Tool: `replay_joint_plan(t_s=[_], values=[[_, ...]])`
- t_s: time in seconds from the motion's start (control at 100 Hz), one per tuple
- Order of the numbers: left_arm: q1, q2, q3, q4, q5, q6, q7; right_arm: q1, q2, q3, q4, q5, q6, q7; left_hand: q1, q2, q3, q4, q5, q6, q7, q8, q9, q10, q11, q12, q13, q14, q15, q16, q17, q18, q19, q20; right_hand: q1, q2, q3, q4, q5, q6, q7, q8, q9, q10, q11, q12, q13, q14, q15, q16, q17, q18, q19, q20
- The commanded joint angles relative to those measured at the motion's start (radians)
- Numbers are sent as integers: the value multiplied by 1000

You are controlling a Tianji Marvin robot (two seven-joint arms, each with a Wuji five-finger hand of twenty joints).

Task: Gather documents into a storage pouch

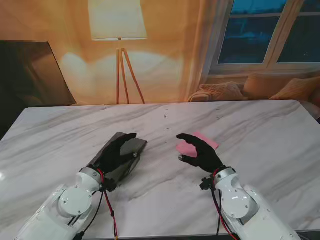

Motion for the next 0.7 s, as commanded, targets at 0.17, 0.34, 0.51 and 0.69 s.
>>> replay_joint_plan(t_s=[0.17, 0.34, 0.51, 0.69], values=[[3, -2, 1, 0, 2, 20, -20, -8, -1, 3, -4, -5, 4, 5, -10, -11, 58, 29, -12, -30, 5, 2, 16, -21, 7, -10, 29, -17, 10, 4, 7, -7, 0, 20, -11, 7, -2, 0, 13, 4, -1, -7, -4, -21, 4, -4, -6, -29, -11, -15, -3, -12, 4, -2], [-10, -3, 16, 6, -4, 44, -23, -13, 0, 9, -9, 0, -3, 8, -20, -17, 38, 18, -15, -30, 9, 6, 18, 2, 25, 11, 39, 8, 26, 20, 11, 6, 6, 35, -11, 9, -5, 1, 13, 5, -1, -7, -5, -20, 5, -3, -6, -27, -12, -14, -3, -12, 3, 0], [-24, -8, 29, 12, 17, 80, -2, -8, -1, 18, -2, -3, -3, 3, -30, -10, -32, 5, -17, -18, 13, 13, 0, 25, 44, 60, 37, 37, 49, 61, 7, -8, 11, 65, -12, 12, -6, 2, 15, 5, 1, -6, -3, -17, 8, -1, -5, -21, -11, -11, 1, -8, 5, 4], [-25, -9, 40, 5, 77, 132, 24, -6, -2, 17, 2, 9, 17, 10, -39, -7, -59, 2, -23, -11, 12, 15, -35, 33, 37, 73, -23, 31, 33, 67, -24, -29, 3, 72, -11, 16, -8, 3, 14, 7, 1, -6, -6, -14, 13, 3, -9, -20, -11, -9, -1, -8, 6, 9]])
